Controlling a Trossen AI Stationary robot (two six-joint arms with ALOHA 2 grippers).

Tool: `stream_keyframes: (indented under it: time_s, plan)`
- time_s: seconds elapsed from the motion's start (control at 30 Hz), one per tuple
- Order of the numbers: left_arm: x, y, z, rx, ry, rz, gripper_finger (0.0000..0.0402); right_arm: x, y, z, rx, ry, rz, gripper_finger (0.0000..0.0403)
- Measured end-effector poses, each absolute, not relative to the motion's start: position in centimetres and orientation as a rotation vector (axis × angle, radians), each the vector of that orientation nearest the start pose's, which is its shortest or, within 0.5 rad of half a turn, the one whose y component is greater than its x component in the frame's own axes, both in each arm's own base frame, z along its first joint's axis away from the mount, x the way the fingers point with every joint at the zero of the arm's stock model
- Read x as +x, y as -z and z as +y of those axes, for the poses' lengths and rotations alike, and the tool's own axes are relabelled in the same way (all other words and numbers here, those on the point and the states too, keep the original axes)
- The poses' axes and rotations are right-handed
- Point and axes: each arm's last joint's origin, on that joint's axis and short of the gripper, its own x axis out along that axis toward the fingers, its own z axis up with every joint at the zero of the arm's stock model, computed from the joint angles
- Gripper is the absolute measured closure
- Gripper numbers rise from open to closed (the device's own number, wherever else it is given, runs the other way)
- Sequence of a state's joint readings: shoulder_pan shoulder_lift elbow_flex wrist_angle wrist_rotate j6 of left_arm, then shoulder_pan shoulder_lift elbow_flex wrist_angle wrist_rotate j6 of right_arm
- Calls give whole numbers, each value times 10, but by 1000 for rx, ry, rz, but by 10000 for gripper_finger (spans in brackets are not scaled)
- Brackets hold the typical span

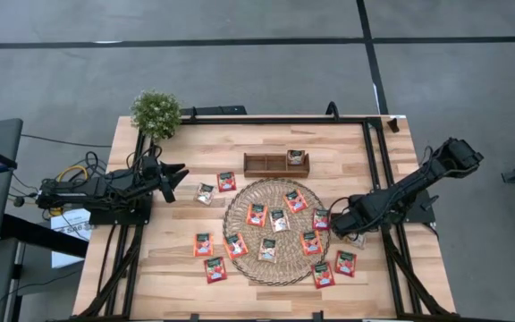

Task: Pick & Place Tea
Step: Put the brown tea bag into the right section of the wooden organizer

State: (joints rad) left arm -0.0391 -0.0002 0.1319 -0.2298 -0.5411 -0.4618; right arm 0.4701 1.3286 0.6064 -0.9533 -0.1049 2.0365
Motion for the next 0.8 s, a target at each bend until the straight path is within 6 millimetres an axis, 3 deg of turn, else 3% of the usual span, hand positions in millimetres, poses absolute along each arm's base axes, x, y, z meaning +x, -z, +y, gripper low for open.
stream_keyframes:
  time_s: [0.23, 0.43, 0.8]
  plan:
    - [84, -186, 12, -423, -514, -23, 250, 155, -137, 82, 1172, 1342, 1353, 209]
    - [84, -186, 12, -424, -514, -23, 250, 165, -127, 88, 1180, 1287, 1380, 216]
    - [84, -186, 12, -424, -514, -24, 250, 168, -127, 89, 1195, 1228, 1375, 241]
